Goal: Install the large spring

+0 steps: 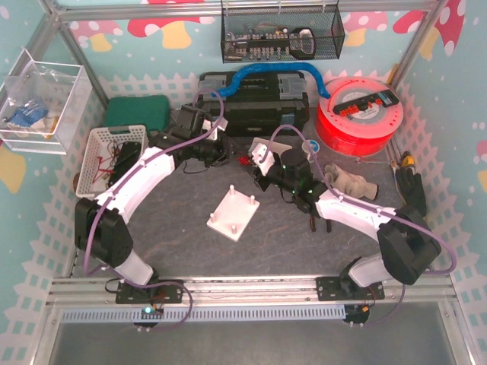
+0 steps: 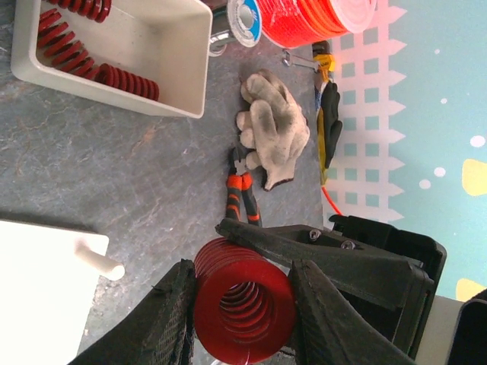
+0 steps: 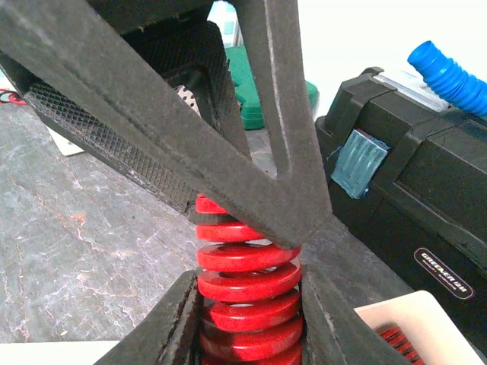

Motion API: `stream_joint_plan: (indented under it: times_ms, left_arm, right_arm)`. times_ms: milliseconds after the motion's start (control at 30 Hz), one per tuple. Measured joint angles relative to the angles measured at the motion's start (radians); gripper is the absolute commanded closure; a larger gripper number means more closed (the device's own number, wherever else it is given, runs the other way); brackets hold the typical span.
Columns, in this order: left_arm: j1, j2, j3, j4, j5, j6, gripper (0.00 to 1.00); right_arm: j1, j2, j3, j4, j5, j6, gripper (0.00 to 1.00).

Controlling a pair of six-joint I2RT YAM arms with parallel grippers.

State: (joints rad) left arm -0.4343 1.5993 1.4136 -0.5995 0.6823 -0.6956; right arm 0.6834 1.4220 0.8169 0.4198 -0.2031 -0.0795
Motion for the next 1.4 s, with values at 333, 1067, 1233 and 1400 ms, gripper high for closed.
stream_joint_plan:
  times_ms: [333, 1067, 1233, 1400]
  left_arm:
    - [-0.007, -0.001, 0.000, -0.012, -0.060, 0.006, 0.98]
    - [-0.161, -0.008, 0.015, -0.126, -0.618, 0.136, 1.00]
    - [-0.186, -0.001, 0.014, -0.137, -0.650, 0.151, 1.00]
    - [-0.191, 0.011, -0.006, -0.138, -0.661, 0.154, 1.00]
  right_arm:
    - [0.000, 0.015, 0.012, -0.010, -0.003, 0.003, 0.29]
    - [0.000, -0.239, -0.136, -0.145, 0.292, 0.104, 0.01]
    - [0.000, -0.246, -0.142, -0.159, 0.359, 0.104, 0.01]
    - [0.000, -0.257, -0.148, -0.162, 0.390, 0.108, 0.01]
